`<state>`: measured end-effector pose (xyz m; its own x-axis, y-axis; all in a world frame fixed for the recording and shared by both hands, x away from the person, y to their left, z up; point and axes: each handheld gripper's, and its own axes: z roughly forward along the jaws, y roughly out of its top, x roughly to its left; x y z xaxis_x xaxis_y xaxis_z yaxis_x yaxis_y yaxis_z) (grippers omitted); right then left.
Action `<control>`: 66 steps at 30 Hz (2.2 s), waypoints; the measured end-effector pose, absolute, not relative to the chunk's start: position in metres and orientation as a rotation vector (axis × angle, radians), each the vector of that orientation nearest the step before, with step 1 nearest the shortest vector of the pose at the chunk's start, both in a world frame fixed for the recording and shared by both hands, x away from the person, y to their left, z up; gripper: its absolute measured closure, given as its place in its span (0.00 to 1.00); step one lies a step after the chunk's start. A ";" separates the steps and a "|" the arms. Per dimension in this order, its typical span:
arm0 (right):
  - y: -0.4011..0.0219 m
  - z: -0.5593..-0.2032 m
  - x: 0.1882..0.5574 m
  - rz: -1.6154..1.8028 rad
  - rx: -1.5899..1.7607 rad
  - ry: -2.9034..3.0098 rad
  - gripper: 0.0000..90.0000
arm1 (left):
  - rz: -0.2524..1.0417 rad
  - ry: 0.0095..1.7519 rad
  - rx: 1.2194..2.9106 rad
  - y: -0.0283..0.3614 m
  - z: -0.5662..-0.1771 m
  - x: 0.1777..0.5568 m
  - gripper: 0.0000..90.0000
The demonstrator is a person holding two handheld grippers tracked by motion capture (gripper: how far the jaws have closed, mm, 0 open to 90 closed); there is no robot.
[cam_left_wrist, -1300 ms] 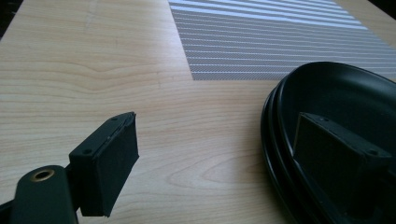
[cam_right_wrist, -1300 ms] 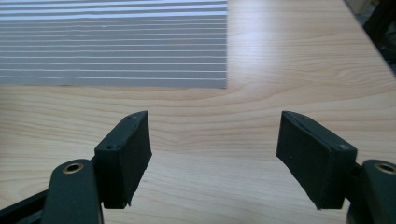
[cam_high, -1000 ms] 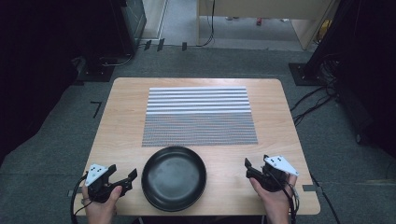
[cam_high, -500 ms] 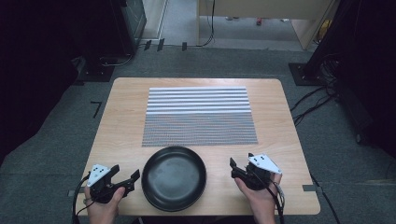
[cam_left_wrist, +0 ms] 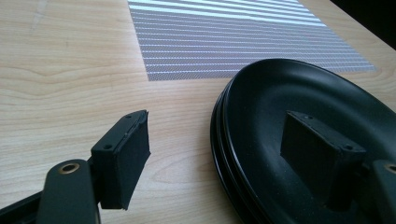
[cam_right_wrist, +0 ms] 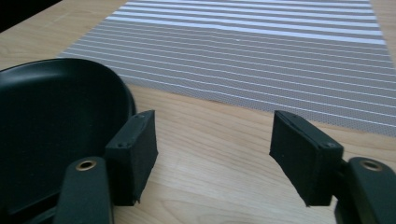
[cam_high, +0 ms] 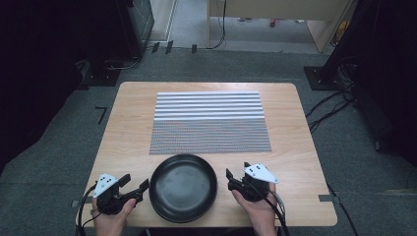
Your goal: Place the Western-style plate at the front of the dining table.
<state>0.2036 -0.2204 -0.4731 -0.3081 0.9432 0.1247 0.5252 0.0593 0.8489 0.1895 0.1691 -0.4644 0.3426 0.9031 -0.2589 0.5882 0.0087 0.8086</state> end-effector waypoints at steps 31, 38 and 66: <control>-0.197 -0.488 0.207 1.425 1.601 1.947 0.84 | 0.264 1.353 1.765 0.164 -0.475 0.195 0.60; -0.199 -0.497 0.204 1.560 1.707 1.938 0.89 | 0.201 1.365 1.768 0.163 -0.481 0.198 0.58; -0.198 -0.502 0.203 1.588 1.807 1.948 0.94 | 0.071 1.372 1.755 0.164 -0.488 0.202 0.70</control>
<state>0.2031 -0.1980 -0.5024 -0.3177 0.7578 0.5700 0.7110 -0.2073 0.6720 0.2017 0.1636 -0.4880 0.3878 0.8062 -0.4468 0.7562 -0.0010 0.6544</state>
